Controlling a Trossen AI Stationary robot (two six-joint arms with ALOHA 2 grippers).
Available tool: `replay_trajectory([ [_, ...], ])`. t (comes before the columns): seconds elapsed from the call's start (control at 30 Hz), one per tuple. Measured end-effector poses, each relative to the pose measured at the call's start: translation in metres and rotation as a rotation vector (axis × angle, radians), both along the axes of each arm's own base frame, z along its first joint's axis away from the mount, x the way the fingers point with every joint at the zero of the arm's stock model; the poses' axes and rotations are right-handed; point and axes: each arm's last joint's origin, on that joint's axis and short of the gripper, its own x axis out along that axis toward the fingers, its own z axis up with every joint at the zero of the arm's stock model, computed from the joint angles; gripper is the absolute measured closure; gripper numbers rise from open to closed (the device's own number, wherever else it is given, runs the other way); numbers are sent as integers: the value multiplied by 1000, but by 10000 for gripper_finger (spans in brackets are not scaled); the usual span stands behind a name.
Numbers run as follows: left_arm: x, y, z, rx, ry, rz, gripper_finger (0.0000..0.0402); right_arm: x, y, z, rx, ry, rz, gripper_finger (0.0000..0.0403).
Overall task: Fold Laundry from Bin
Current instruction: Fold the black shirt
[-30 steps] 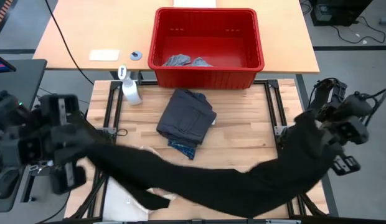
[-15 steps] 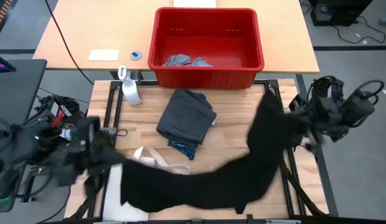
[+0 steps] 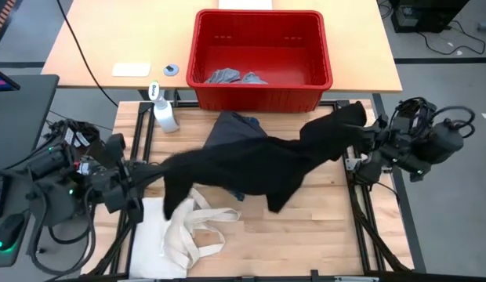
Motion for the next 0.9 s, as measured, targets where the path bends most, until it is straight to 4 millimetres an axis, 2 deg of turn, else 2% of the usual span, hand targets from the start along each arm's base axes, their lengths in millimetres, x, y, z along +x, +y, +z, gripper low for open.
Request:
replay_trajectory([
  [0.17, 10, -3, 7, -73, 11, -184, 390, -6, 5, 10, -8, -103, 209, 386],
  [0.33, 19, -7, 23, -129, -82, -356, 390, -18, 16, 16, 6, -209, 466, 384],
  [0.53, 47, -8, 33, -146, -185, -547, 390, -41, 25, 18, 12, -286, 803, 382],
  [0.77, 88, -15, 24, -107, -207, -734, 390, -59, 42, 16, -82, -272, 957, 382],
  [0.9, 98, -22, 20, -36, -222, -755, 390, -62, 43, 18, -94, -287, 960, 380],
])
